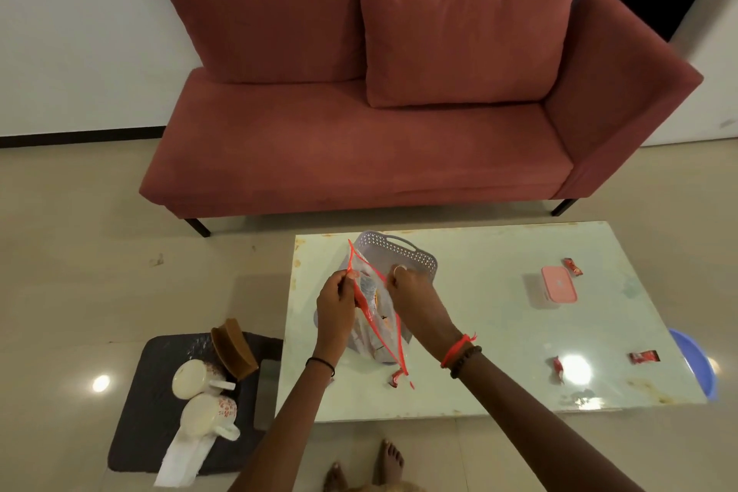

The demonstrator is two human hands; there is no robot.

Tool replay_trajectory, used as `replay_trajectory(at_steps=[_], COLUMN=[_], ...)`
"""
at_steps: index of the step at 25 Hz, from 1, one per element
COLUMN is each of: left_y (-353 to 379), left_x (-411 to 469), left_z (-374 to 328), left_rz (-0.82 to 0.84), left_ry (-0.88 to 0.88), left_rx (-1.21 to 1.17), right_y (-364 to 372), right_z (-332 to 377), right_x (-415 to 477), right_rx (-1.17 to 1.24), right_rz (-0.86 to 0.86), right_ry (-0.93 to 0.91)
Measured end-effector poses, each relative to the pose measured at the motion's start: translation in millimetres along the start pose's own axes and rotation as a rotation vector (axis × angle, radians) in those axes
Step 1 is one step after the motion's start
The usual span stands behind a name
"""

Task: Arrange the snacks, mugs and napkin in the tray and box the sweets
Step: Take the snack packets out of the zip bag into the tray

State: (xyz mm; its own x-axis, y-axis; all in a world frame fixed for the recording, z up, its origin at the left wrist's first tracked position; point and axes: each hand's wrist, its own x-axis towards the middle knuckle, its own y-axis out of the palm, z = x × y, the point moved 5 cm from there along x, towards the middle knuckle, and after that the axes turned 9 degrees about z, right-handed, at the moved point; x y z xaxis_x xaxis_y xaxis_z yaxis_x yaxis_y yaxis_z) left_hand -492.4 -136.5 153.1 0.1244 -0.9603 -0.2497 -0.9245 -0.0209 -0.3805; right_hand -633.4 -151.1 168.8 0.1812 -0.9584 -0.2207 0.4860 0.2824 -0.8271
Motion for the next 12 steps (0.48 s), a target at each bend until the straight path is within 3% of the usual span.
replay_trajectory(at_steps=[2,6,12], left_y=[-1.8,-7.8,-11.0], left_x=[-0.7,-3.9,-2.2], left_z=[2.2,8.7,2.0], left_rz=[0.009,0.001,-0.007], left_ry=[0.009,0.061,0.140], left_rx=[0.040,0.084,0.163], right_y=[20.9,25.2,76.4], right_z=[4.2,32.1,21.7], right_x=[3.1,15.1,15.9], right_rx=[-0.073,0.039,-0.030], right_rz=[0.234,0.269,0.638], right_ry=[0.017,0.030,0.136])
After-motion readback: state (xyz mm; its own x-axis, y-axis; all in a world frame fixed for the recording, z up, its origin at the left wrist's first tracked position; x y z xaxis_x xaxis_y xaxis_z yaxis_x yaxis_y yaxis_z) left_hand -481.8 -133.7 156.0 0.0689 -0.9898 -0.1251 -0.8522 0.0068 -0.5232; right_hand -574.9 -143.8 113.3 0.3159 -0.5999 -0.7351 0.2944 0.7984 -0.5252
